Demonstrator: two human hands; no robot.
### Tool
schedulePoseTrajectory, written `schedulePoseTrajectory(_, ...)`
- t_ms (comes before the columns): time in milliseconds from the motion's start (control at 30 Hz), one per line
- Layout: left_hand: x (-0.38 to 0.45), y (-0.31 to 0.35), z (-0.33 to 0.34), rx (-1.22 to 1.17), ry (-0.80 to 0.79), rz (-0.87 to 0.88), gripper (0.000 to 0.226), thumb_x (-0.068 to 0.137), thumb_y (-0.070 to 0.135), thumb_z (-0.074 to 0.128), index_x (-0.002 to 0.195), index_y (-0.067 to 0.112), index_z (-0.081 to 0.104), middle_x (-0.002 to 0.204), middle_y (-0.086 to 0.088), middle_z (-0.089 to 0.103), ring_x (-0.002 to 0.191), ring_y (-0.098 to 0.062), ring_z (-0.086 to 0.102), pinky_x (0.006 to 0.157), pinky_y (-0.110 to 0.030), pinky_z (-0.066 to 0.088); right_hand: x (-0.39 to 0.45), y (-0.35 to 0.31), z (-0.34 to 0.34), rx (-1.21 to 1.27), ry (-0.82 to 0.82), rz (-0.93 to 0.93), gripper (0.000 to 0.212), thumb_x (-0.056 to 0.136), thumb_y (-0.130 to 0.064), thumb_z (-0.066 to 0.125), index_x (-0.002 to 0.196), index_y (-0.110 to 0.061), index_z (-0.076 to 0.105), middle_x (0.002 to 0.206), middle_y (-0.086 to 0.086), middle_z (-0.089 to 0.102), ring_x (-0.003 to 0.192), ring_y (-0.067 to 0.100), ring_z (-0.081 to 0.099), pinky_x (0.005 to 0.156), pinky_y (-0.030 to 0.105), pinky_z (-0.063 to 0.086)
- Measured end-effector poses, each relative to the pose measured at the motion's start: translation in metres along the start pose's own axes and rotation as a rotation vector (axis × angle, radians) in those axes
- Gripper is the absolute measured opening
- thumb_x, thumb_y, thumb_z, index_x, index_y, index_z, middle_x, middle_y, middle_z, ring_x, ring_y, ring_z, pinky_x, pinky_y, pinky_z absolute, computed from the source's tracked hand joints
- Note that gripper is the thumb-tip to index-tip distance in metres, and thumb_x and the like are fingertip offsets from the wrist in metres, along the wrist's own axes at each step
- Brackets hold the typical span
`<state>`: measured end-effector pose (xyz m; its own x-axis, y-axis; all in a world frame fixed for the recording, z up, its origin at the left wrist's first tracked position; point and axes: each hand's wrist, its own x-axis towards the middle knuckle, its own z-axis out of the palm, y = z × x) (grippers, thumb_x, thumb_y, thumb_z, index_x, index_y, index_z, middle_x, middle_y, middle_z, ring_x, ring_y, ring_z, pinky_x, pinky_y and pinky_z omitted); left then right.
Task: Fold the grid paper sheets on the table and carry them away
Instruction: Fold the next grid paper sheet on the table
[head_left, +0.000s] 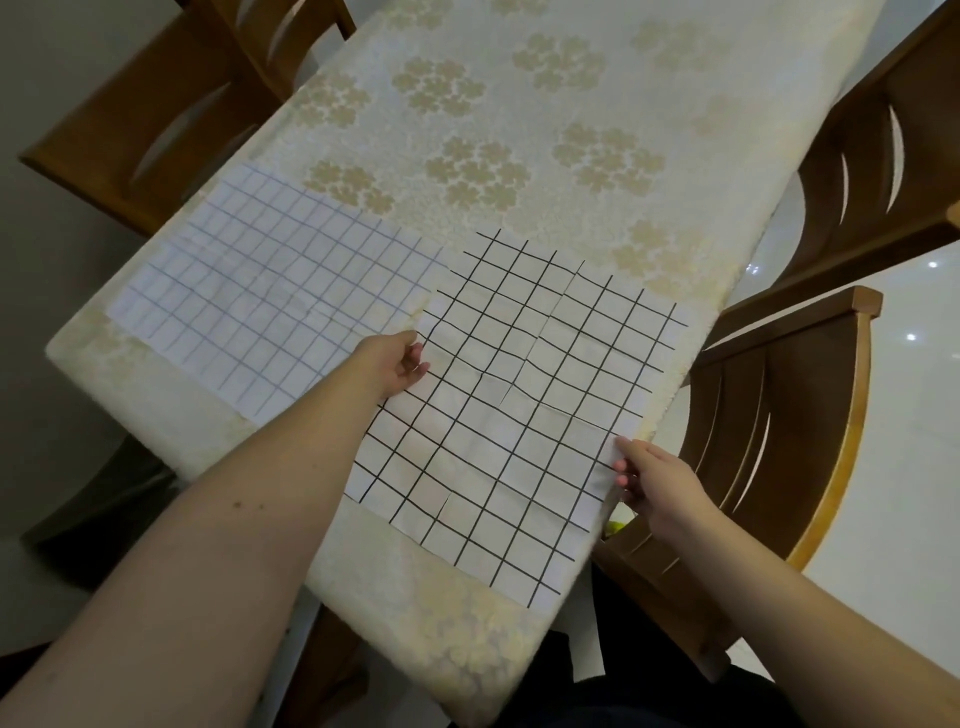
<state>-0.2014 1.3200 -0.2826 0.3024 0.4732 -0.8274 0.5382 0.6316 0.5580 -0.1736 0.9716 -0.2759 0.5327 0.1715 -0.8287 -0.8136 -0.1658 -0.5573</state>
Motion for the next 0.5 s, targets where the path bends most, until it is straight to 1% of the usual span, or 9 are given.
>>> schedulePoseTrajectory(33, -0.002, 0.001, 0.001, -0.012, -0.023, -0.001, 0.011, 0.097, 0.013, 0.057, 0.089, 0.006, 0.057, 0.066, -0.001, 0.053, 0.048, -0.005, 0.052, 0.051, -0.026, 0.057, -0.001, -0.001, -0.002, 0.016, -0.004, 0.0, 0.014, 0.095, -0.024, 0.062, 0.097, -0.012, 0.066, 0.067, 0.0, 0.059, 0.052, 0.01, 0.051, 0.057, 0.027, 0.045)
schedulePoseTrajectory(100, -0.008, 0.001, 0.004, -0.024, -0.068, 0.004, 0.009, 0.098, 0.009, 0.055, 0.091, 0.003, 0.056, 0.068, -0.004, 0.054, 0.057, -0.009, 0.054, 0.051, -0.028, 0.059, -0.003, -0.003, -0.005, 0.036, -0.017, -0.011, 0.015, 0.094, -0.025, 0.062, 0.099, -0.011, 0.066, 0.067, 0.0, 0.059, 0.052, 0.01, 0.051, 0.056, 0.026, 0.045)
schedulePoseTrajectory(200, -0.015, 0.002, 0.005, 0.005, -0.09, 0.029, 0.008, 0.099, 0.007, 0.053, 0.095, 0.0, 0.054, 0.075, -0.009, 0.055, 0.065, -0.014, 0.058, 0.049, -0.028, 0.058, -0.008, -0.009, -0.01, 0.077, -0.01, -0.012, 0.011, 0.093, -0.023, 0.064, 0.094, -0.012, 0.066, 0.065, 0.0, 0.057, 0.051, 0.009, 0.047, 0.054, 0.023, 0.045)
schedulePoseTrajectory(300, -0.024, 0.001, 0.001, 0.036, -0.092, 0.06, 0.01, 0.099, 0.01, 0.054, 0.102, 0.0, 0.054, 0.075, -0.008, 0.055, 0.064, -0.014, 0.058, 0.049, -0.027, 0.058, -0.013, -0.015, -0.016, 0.092, -0.006, -0.037, 0.009, 0.093, -0.021, 0.064, 0.093, -0.012, 0.065, 0.062, -0.001, 0.055, 0.05, 0.009, 0.045, 0.055, 0.023, 0.043)
schedulePoseTrajectory(400, -0.032, 0.003, -0.002, 0.03, -0.088, 0.084, 0.01, 0.099, 0.01, 0.054, 0.096, 0.001, 0.055, 0.071, -0.006, 0.052, 0.06, -0.013, 0.054, 0.049, -0.027, 0.058, -0.017, -0.022, -0.023, 0.083, -0.005, -0.079, 0.01, 0.094, -0.021, 0.061, 0.095, -0.012, 0.064, 0.06, -0.003, 0.053, 0.049, 0.007, 0.044, 0.054, 0.023, 0.04)
schedulePoseTrajectory(500, -0.044, 0.007, -0.004, 0.001, -0.091, 0.119, 0.01, 0.099, 0.011, 0.053, 0.092, 0.004, 0.054, 0.069, -0.005, 0.049, 0.056, -0.011, 0.049, 0.053, -0.028, 0.06, -0.024, -0.033, -0.028, 0.084, -0.009, -0.118, 0.012, 0.095, -0.02, 0.06, 0.086, -0.013, 0.061, 0.061, -0.003, 0.051, 0.051, 0.008, 0.043, 0.056, 0.024, 0.038)
